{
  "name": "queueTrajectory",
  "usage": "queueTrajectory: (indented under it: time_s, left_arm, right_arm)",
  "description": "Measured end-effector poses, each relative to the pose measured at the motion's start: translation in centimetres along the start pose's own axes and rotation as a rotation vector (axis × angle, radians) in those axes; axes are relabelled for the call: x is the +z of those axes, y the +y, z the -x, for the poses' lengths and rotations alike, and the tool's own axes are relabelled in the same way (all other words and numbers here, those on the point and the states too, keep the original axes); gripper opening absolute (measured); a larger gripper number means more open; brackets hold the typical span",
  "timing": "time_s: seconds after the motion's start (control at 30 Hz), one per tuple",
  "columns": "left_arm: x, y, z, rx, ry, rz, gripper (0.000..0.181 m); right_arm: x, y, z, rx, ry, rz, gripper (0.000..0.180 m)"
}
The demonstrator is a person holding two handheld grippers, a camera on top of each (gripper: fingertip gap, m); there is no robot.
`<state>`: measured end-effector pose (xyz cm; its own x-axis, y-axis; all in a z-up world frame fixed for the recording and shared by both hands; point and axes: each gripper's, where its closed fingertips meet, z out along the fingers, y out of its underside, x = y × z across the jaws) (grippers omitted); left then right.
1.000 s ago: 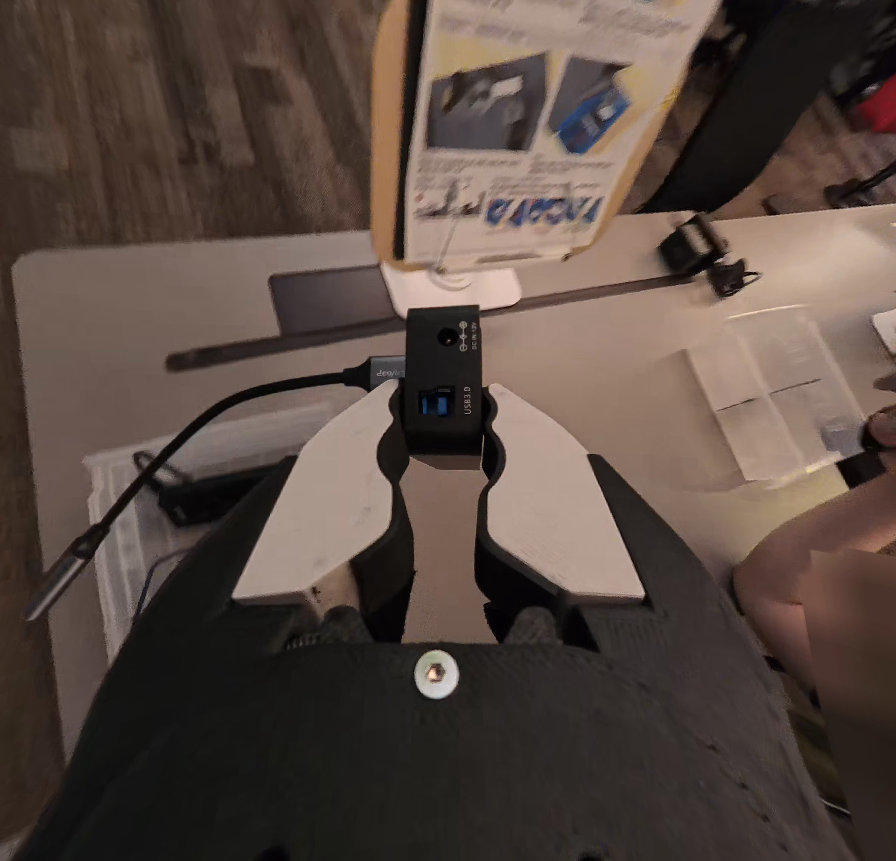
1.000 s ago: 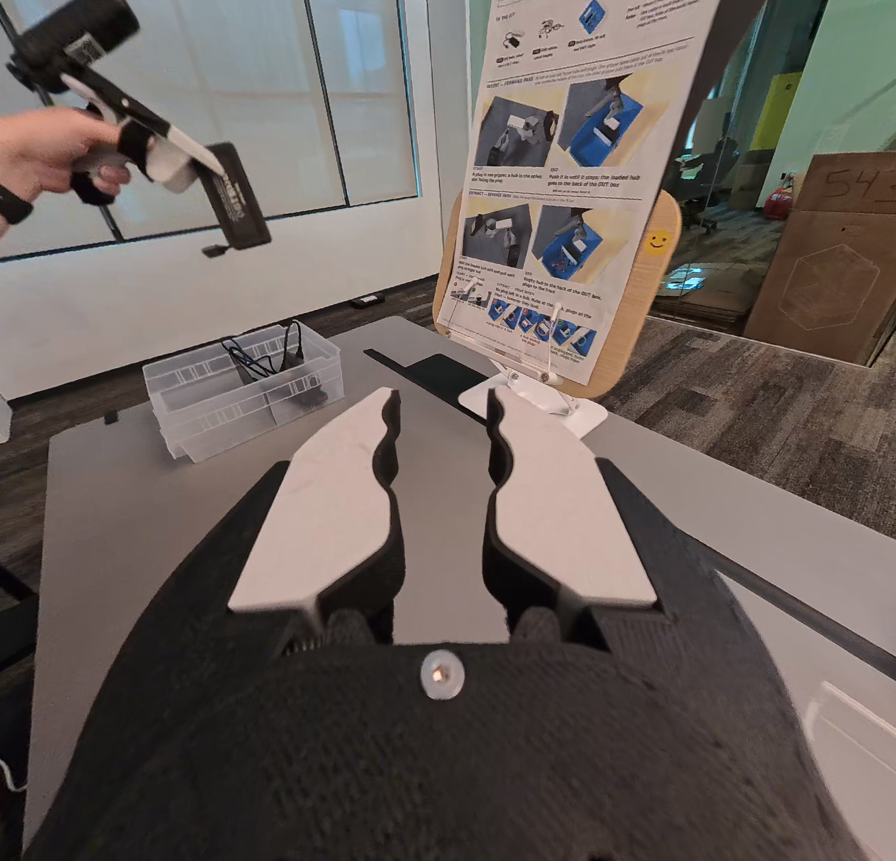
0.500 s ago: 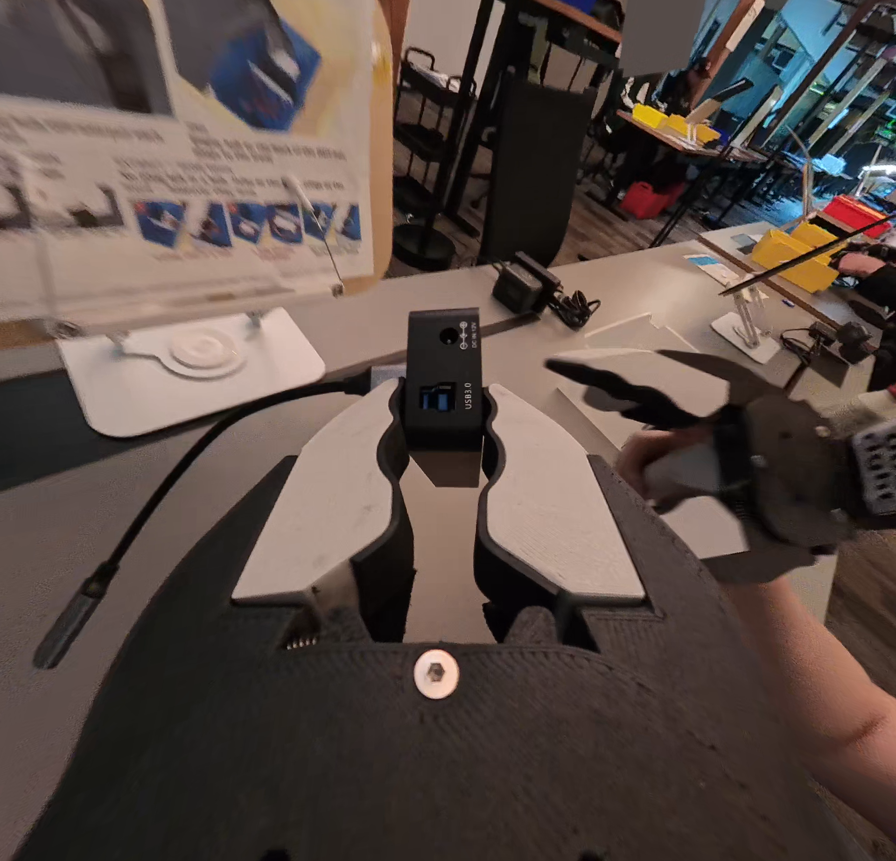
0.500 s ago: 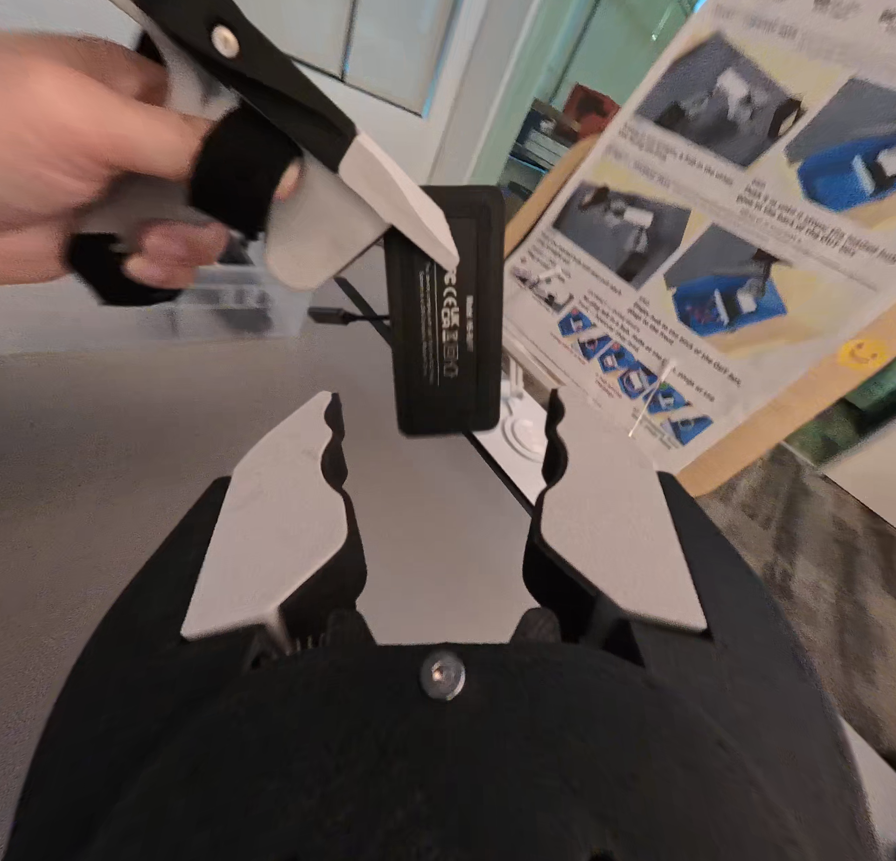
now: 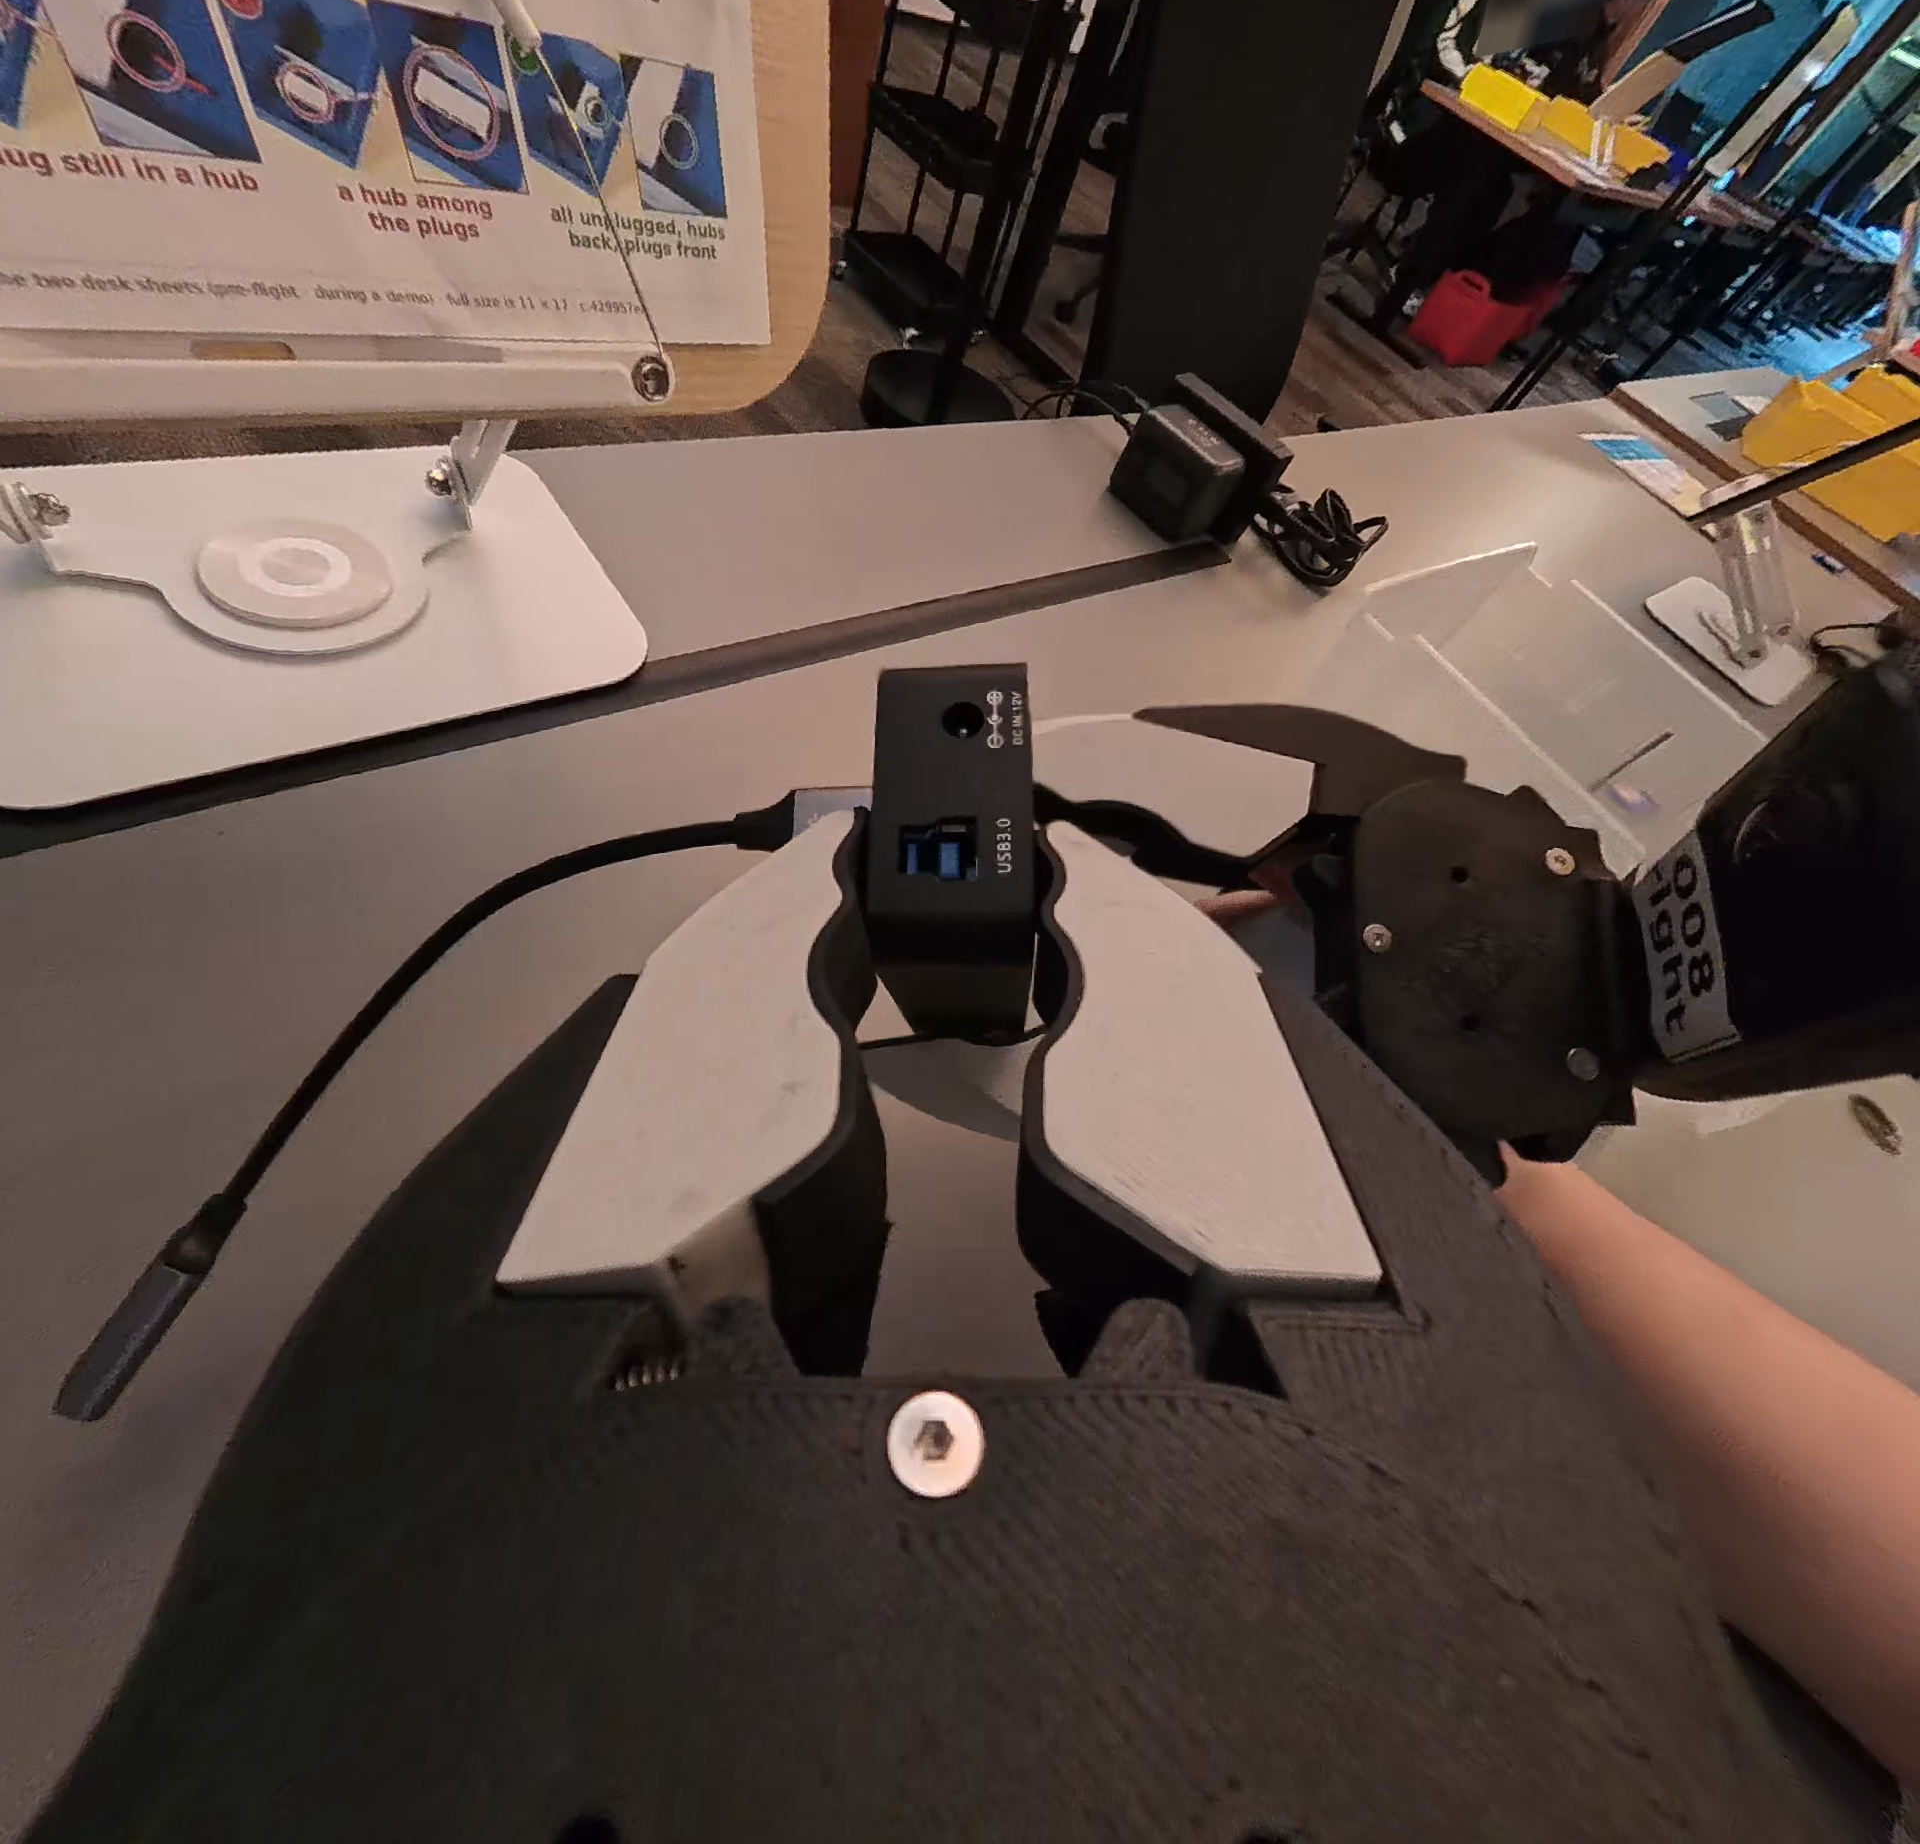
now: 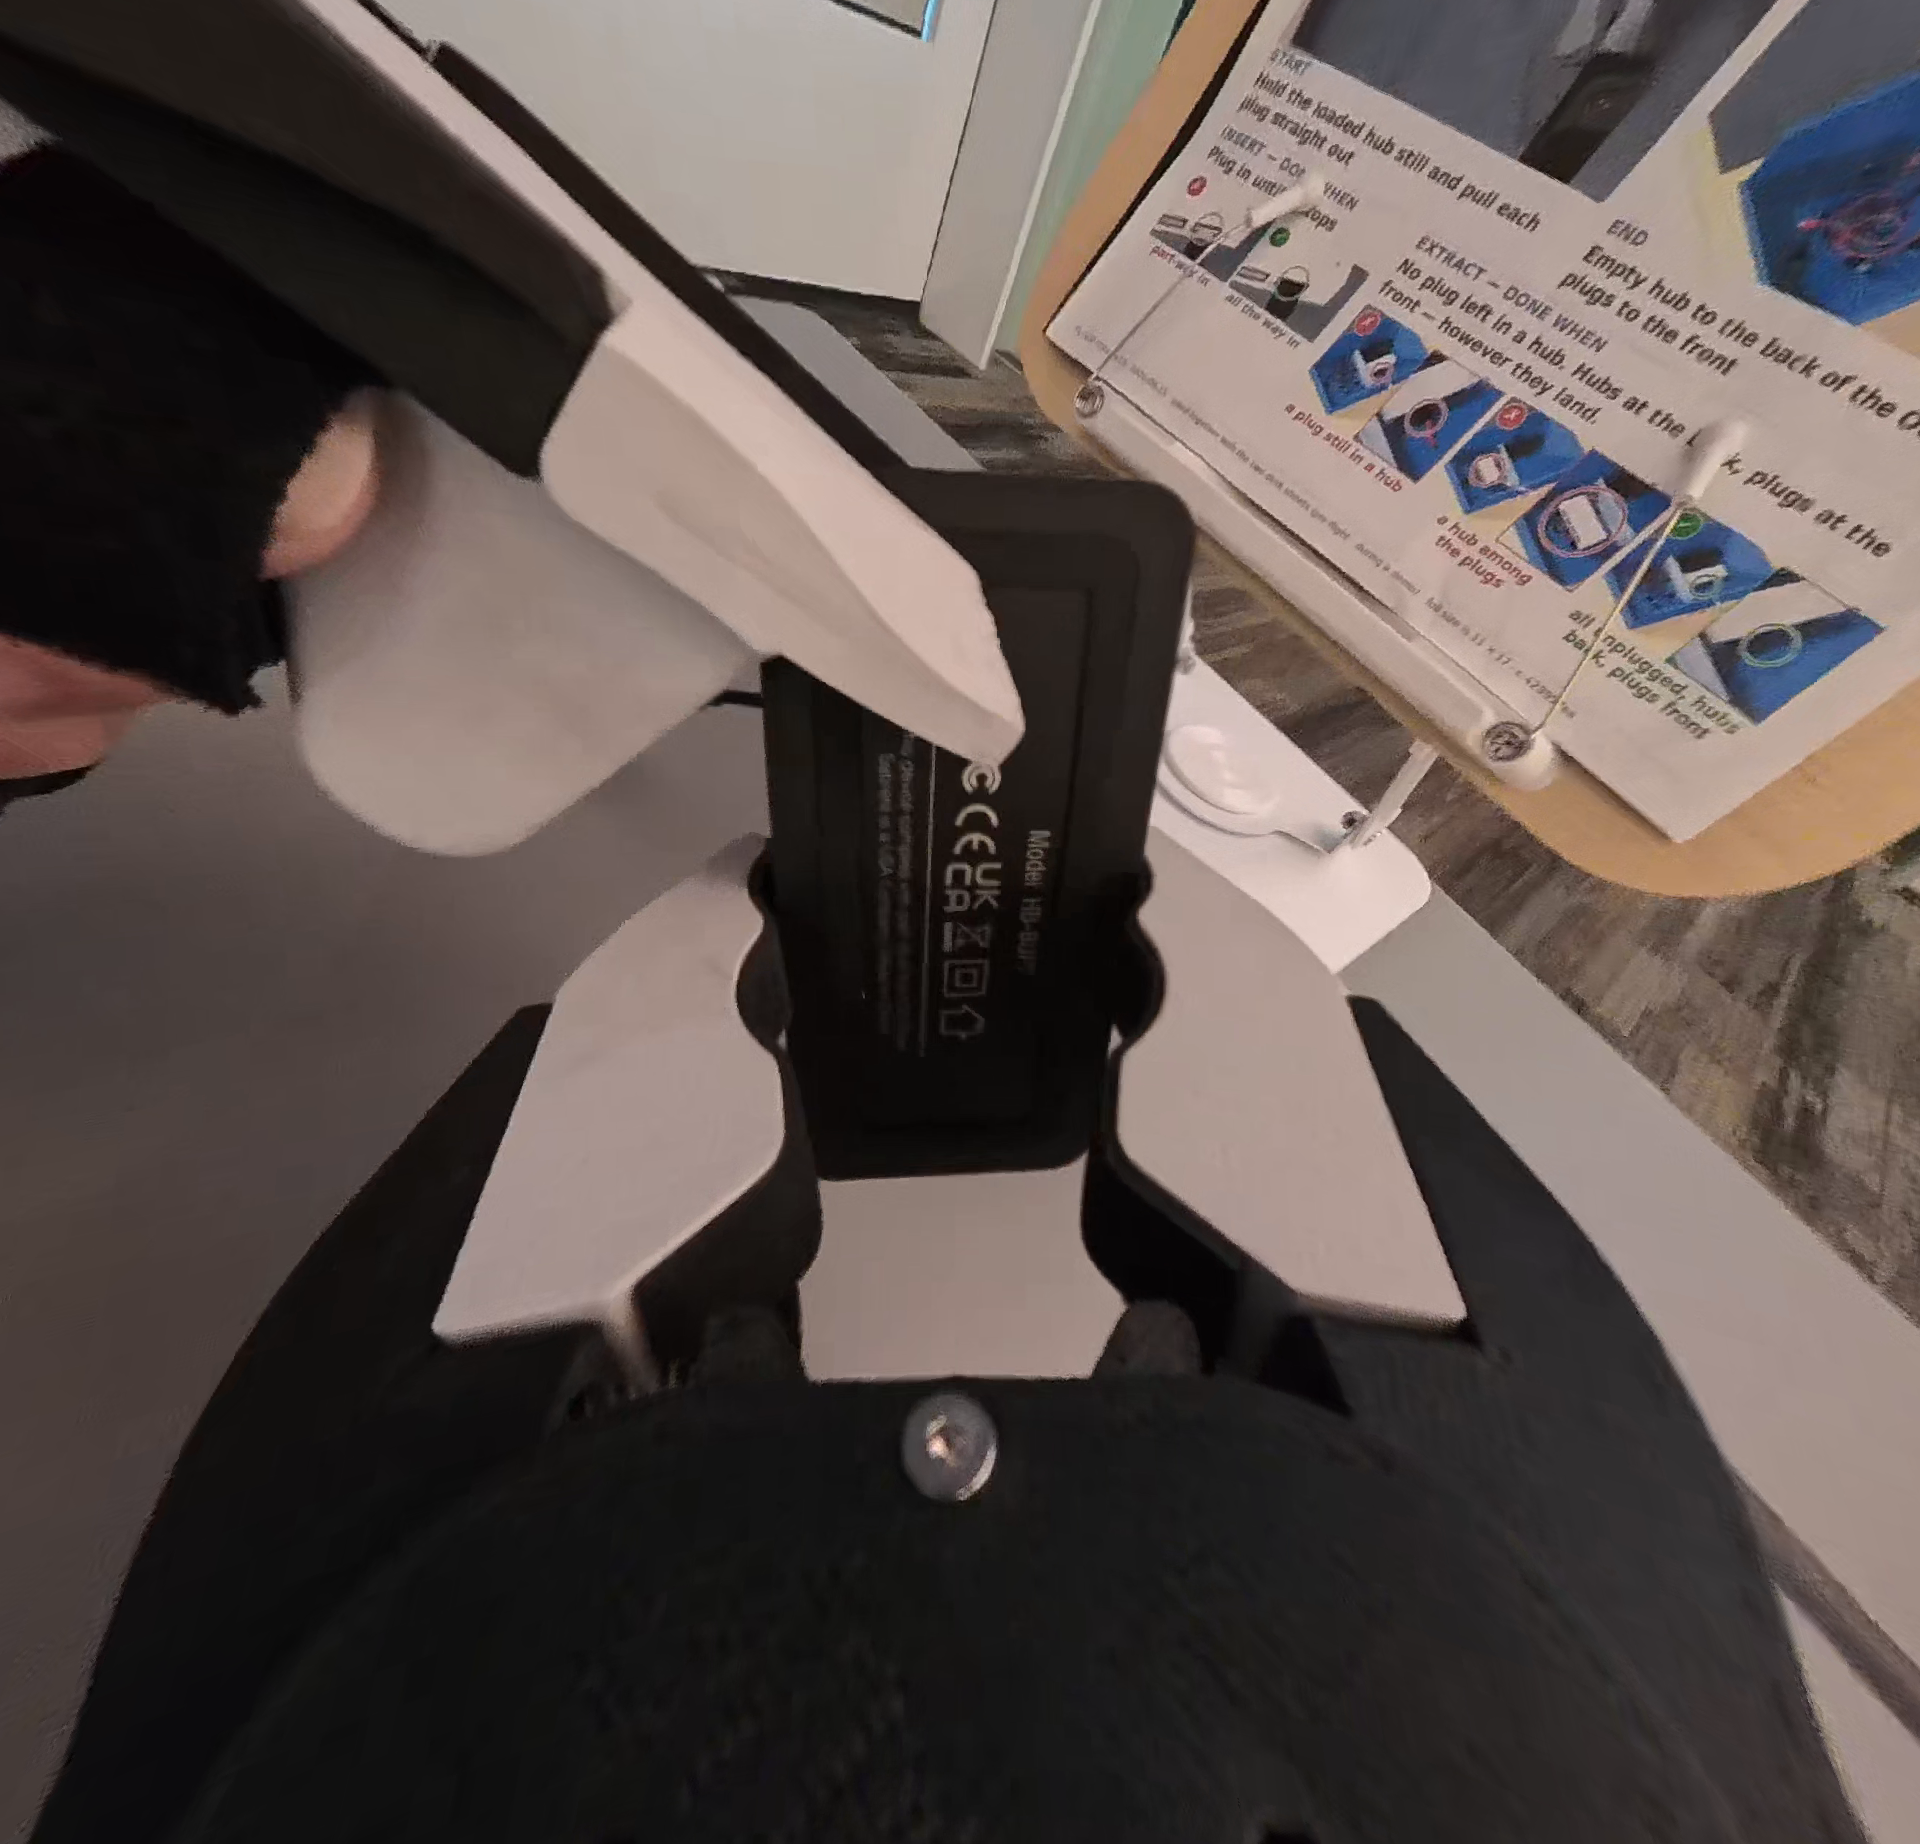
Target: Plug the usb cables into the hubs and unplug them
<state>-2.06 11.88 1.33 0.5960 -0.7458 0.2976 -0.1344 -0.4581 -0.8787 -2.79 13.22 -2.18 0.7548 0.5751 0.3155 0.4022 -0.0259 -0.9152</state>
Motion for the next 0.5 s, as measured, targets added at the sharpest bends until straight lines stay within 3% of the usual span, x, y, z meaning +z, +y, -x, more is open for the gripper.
queueTrajectory:
  time_s: [0.03,0.27,0.4,0.5]
  left_arm:
    - [0.1,0.2,0.1,0.009,-0.011,0.01,0.025]
    - [-0.7,0.3,-0.7,0.009,0.028,0.124,0.029]
    - [-2.0,-1.7,-2.6,-0.022,0.129,0.213,0.042]
    - [-5.6,-5.6,-4.7,0.016,0.156,0.133,0.052]
  right_arm:
    - [0.2,0.3,0.1,0.016,-0.002,0.01,0.06]
    - [-0.1,-0.3,1.4,0.195,-0.152,-0.096,0.059]
    - [-0.8,-2.0,2.1,0.512,-0.358,-0.246,0.06]
    - [-1.8,-3.3,1.9,0.77,-0.536,-0.389,0.06]
